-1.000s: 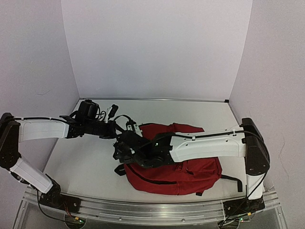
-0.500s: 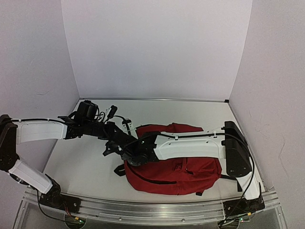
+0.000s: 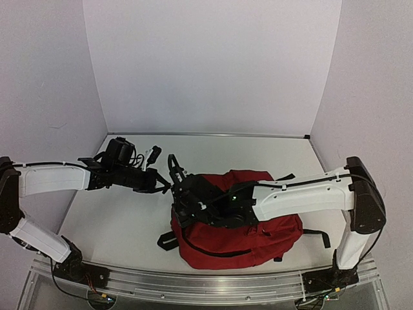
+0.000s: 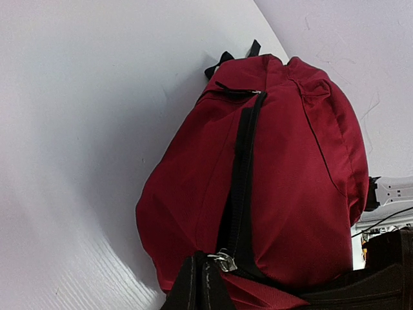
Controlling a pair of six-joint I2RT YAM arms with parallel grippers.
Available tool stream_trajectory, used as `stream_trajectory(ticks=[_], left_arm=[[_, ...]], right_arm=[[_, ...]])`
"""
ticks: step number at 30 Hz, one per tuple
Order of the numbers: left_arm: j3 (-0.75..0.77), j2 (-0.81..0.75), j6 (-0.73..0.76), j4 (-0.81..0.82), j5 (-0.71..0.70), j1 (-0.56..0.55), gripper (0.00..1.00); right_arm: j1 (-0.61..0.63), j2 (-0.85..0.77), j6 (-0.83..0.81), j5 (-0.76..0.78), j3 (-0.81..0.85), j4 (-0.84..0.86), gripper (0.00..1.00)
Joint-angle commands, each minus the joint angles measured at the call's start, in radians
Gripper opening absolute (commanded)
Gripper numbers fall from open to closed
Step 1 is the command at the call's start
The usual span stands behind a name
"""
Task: Pack the student bag
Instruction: Zip the student bag at the center of the board.
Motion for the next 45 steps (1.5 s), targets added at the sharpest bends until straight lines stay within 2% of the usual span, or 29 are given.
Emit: stream_trajectory(ticks=[1,6,19,27,28,29,30,34,36,39,45], left_arm=[[0.055,0.008,0.023,0.037,-0.155,0.042,0.00],[0.089,0.058,0.041,0.029,-0.160,0.042,0.00],[0.139,0.105,0.004,-0.025,-0.332,0.044,0.00],[0.075,0.074,0.037,0.093,-0.110,0.042,0.00],[0.063,0.068,0.043,0.105,-0.085,0.042,0.00],[0.047,0.061,0.049,0.122,-0.054,0.042,0.00],[0.036,0.056,0.052,0.131,-0.029,0.042,0.00],[0.007,0.042,0.055,0.132,0.043,0.042,0.00],[-0.005,0.029,0.055,0.129,0.049,0.041,0.00],[-0.014,0.006,0.058,0.115,0.021,0.041,0.00],[-0.007,-0.018,0.062,0.098,0.004,0.041,0.00]], right_arm=[[0.073,-0.129,-0.045,-0.180,-0.049,0.014,0.00],[0.107,-0.148,-0.039,-0.198,-0.053,0.013,0.00],[0.137,-0.252,-0.010,-0.267,-0.082,0.012,0.00],[0.138,-0.221,0.065,-0.260,-0.141,0.009,0.00],[0.138,-0.219,0.084,-0.222,-0.140,0.008,0.02],[0.137,-0.218,0.107,-0.173,-0.135,0.005,0.10],[0.137,-0.216,0.122,-0.136,-0.128,0.002,0.27],[0.128,-0.189,0.188,0.012,-0.059,-0.036,0.51],[0.085,-0.169,0.239,0.026,-0.024,-0.074,0.56],[0.010,-0.141,0.274,0.000,-0.005,-0.100,0.56],[-0.054,-0.032,0.173,-0.017,0.106,-0.124,0.63]])
